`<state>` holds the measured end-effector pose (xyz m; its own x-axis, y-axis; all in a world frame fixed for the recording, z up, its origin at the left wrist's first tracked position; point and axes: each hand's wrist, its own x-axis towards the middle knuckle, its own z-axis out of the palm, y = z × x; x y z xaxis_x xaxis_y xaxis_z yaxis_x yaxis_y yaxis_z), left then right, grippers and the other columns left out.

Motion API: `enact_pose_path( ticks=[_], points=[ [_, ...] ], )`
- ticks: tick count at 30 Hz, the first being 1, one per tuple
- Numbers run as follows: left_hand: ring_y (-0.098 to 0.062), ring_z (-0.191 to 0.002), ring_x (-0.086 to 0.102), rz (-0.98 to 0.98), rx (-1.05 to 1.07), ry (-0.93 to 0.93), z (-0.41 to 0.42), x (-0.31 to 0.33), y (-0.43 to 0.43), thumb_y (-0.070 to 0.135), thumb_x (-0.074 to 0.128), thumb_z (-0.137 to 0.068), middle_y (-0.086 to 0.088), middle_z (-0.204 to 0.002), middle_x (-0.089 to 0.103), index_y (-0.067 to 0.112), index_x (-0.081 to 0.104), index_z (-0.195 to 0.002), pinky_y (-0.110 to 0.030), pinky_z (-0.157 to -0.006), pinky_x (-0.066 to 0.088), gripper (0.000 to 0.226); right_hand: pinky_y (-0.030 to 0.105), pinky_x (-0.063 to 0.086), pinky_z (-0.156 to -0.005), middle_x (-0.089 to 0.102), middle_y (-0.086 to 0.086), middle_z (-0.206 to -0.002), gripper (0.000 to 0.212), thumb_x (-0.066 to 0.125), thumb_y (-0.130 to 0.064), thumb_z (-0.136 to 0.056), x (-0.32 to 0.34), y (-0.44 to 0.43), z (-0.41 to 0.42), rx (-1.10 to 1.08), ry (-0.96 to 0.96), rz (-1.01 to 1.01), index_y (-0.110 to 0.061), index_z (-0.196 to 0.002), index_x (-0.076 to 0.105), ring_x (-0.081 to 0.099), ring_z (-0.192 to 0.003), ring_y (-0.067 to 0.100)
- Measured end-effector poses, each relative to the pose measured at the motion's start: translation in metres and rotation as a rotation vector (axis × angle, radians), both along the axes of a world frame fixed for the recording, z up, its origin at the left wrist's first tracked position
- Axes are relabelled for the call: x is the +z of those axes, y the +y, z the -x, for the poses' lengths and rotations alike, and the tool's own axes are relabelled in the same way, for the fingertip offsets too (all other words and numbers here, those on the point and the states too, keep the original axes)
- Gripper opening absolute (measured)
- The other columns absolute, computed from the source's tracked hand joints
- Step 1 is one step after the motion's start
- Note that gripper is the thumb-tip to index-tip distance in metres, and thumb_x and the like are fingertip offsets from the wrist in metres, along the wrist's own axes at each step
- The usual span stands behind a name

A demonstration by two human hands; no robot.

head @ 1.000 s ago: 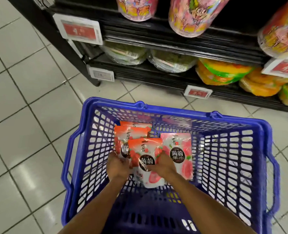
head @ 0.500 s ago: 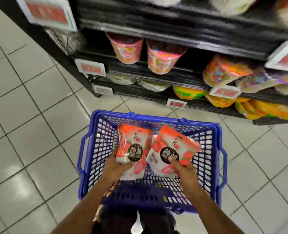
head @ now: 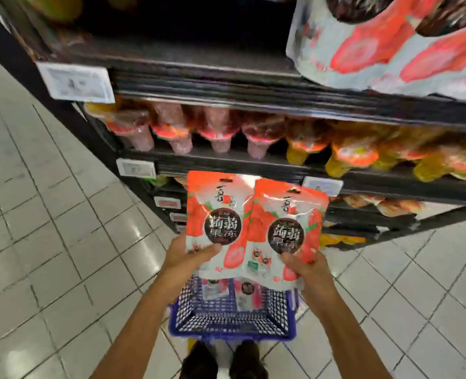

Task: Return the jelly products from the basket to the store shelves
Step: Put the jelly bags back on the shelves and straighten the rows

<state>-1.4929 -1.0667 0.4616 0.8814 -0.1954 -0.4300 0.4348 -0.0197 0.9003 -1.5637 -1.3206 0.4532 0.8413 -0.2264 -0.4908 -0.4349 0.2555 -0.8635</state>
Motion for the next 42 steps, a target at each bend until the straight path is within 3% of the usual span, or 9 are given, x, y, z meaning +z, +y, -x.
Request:
enact_pose_path(
  ticks=[3, 5, 9, 13, 18, 23, 28, 36, 42],
  points=[
    [-0.009, -0.084, 0.074, 0.051, 0.019, -0.066, -0.002, 0.061, -0.011, 0.024, 0.079, -0.066, 0.004, -0.094, 0.078, 0.036, 0.076, -0.094, -0.019, -0.064, 0.056, 0.031, 0.051, 0.055, -0.08, 0.064, 0.02, -0.084, 0.039, 0.085, -0.022, -0.06, 0.058, -0.01, -0.007, 0.01, -0.031, 0.047, -0.006, -0.091, 0.066, 0.066, -0.082, 0.032],
    [-0.008, -0.084, 0.074, 0.066, 0.03, -0.105, -0.003, 0.09, -0.016, 0.024, 0.079, -0.066, 0.007, -0.094, 0.078, 0.041, 0.076, -0.093, -0.017, -0.064, 0.055, 0.032, 0.049, 0.054, -0.077, 0.061, 0.017, -0.084, 0.052, 0.086, -0.028, -0.058, 0.091, -0.016, -0.011, -0.009, -0.072, 0.081, -0.002, -0.096, 0.061, 0.064, -0.078, 0.027],
    [-0.013, -0.088, 0.074, 0.084, 0.121, -0.185, -0.009, 0.127, -0.02, 0.025, 0.08, -0.065, 0.004, -0.096, 0.078, 0.032, 0.075, -0.096, -0.025, -0.067, 0.057, 0.032, 0.039, 0.052, -0.069, 0.063, 0.0, -0.065, 0.029, 0.086, -0.037, -0.058, 0.141, -0.02, -0.022, -0.022, -0.172, 0.145, -0.024, -0.071, 0.064, 0.061, -0.063, 0.015],
    [-0.012, -0.085, 0.074, 0.114, 0.202, -0.222, -0.016, 0.143, -0.015, 0.013, 0.078, -0.073, 0.006, -0.094, 0.078, 0.027, 0.071, -0.1, -0.024, -0.065, 0.057, 0.032, 0.043, 0.057, -0.072, 0.072, 0.003, -0.079, 0.025, 0.086, -0.033, -0.066, 0.171, -0.019, -0.031, 0.012, -0.248, 0.212, -0.027, -0.085, 0.07, 0.068, -0.072, 0.018],
    [-0.02, -0.092, 0.074, 0.159, 0.193, -0.218, -0.027, 0.157, 0.002, 0.032, 0.087, -0.068, -0.002, -0.102, 0.077, 0.03, 0.075, -0.102, -0.025, -0.067, 0.058, 0.036, 0.024, 0.054, -0.06, 0.073, 0.008, -0.076, 0.013, 0.078, -0.019, -0.081, 0.196, -0.005, -0.047, -0.041, -0.338, 0.234, -0.02, -0.088, 0.068, 0.069, -0.067, 0.019],
    [-0.027, -0.088, 0.074, 0.119, 0.16, -0.198, -0.05, 0.166, 0.031, 0.051, 0.087, -0.055, -0.007, -0.101, 0.076, 0.032, 0.074, -0.099, -0.054, -0.077, 0.055, 0.05, 0.018, 0.054, -0.059, 0.075, 0.008, -0.081, 0.01, 0.074, -0.013, -0.084, 0.216, 0.016, -0.067, -0.119, -0.369, 0.256, -0.016, -0.093, 0.07, 0.073, -0.073, 0.017],
    [-0.02, -0.095, 0.073, 0.175, 0.08, -0.239, -0.075, 0.183, 0.053, 0.04, 0.085, -0.062, -0.002, -0.106, 0.076, 0.034, 0.073, -0.102, -0.025, -0.067, 0.058, 0.042, 0.036, 0.057, -0.079, 0.076, 0.004, -0.087, 0.011, 0.071, -0.016, -0.087, 0.232, 0.036, -0.092, -0.155, -0.423, 0.333, -0.022, -0.096, 0.07, 0.073, -0.081, 0.022],
    [-0.019, -0.099, 0.072, 0.216, 0.011, -0.289, -0.106, 0.198, 0.063, 0.028, 0.08, -0.073, -0.001, -0.108, 0.075, 0.033, 0.073, -0.104, -0.023, -0.07, 0.057, 0.032, 0.021, 0.054, -0.073, 0.076, 0.002, -0.089, 0.011, 0.073, -0.016, -0.086, 0.248, 0.056, -0.141, -0.242, -0.487, 0.332, -0.017, -0.096, 0.068, 0.072, -0.085, 0.018],
    [-0.018, -0.101, 0.071, 0.233, -0.035, -0.31, -0.113, 0.198, 0.064, 0.03, 0.08, -0.074, -0.001, -0.111, 0.074, 0.03, 0.07, -0.11, -0.023, -0.073, 0.057, 0.037, 0.048, 0.055, -0.089, 0.073, 0.013, -0.092, 0.011, 0.072, -0.015, -0.087, 0.25, 0.068, -0.177, -0.282, -0.577, 0.306, -0.022, -0.095, 0.067, 0.069, -0.09, 0.033]
  ],
)
